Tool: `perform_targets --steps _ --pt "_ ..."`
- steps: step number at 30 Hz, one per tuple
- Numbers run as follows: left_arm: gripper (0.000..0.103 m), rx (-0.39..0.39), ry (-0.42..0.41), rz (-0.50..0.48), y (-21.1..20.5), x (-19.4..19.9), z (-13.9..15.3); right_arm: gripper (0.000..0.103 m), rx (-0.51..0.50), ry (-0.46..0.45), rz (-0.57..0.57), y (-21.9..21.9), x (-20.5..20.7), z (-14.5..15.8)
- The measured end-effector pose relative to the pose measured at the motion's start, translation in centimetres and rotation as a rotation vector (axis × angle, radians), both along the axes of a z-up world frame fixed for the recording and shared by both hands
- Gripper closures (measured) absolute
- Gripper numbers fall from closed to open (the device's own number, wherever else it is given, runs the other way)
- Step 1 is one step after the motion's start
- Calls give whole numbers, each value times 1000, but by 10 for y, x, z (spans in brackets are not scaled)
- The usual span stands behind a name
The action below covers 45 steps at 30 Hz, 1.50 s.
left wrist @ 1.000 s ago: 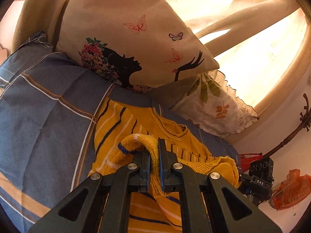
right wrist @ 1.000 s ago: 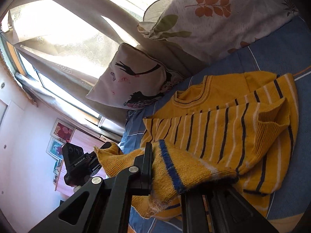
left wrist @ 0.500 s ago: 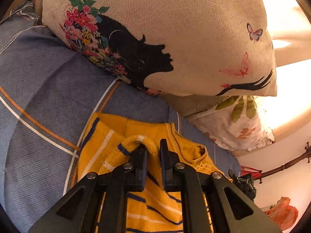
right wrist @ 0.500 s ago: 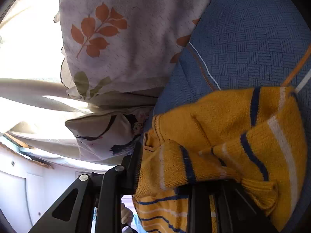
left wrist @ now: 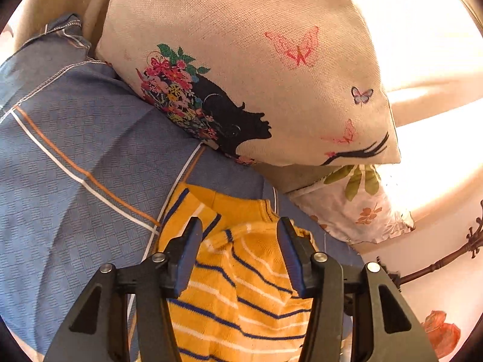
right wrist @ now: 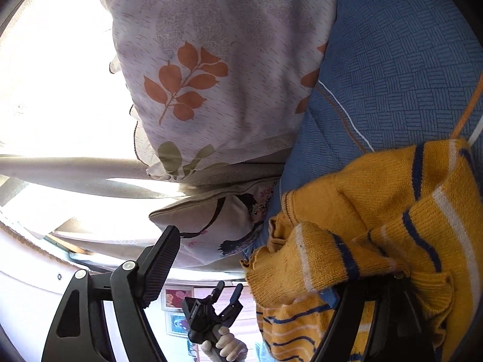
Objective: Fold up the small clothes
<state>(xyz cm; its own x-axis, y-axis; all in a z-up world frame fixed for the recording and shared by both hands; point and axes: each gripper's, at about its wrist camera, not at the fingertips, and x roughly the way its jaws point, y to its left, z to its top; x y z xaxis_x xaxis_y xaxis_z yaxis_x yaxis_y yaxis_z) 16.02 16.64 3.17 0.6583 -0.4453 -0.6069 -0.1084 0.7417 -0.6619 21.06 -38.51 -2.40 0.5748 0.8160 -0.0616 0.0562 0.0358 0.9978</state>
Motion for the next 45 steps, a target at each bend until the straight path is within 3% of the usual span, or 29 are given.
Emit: perform_targets --steps 3,6,10,11,13,16,21,25,27,30,34,36,38,39,40,41,45 --pt "50 77 2 -14 -2 -17 -2 9 81 -48 -12 -5 -6 7" --pt "50 112 18 -31 -3 -31 -10 7 -46 40 -9 0 -2 5" --pt "50 139 32 -33 -3 -45 -22 6 63 -33 -39 -5 -9 13" --pt "49 147 35 -37 -4 -48 -24 6 10 -22 -39 -2 -9 15" --pt "49 163 43 -49 -6 -51 -31 7 -211 56 30 16 -6 18" --pt "49 184 46 -77 -13 -54 -39 7 -174 -24 104 29 -13 26" --pt "48 266 49 -143 -35 -53 -48 8 -209 5 142 38 -8 19" --pt "48 364 66 -149 -44 -55 -54 7 -65 -27 78 20 7 21" --pt "48 316 83 -131 -37 -55 -59 7 -46 0 -29 3 14 17" --pt "48 250 91 -104 -24 -57 -61 7 -127 103 -110 -13 20 3" --pt "47 219 67 -93 -9 -67 -56 7 -261 20 -36 -3 2 21" --pt "39 231 57 -107 -12 -69 -54 7 -343 -25 24 4 -16 33" --pt "38 260 60 -136 -17 -70 -57 7 -410 -54 58 9 -38 39" --pt "41 274 71 -164 -21 -69 -60 7 -427 -59 72 9 -49 40" --pt "67 282 81 -200 -25 -68 -62 7 -440 -63 83 8 -59 40" --pt "79 295 88 -235 -28 -67 -63 7 -457 -63 88 6 -69 39" --pt "94 367 67 -179 -13 -71 -41 7 -585 -62 62 -14 -103 41"
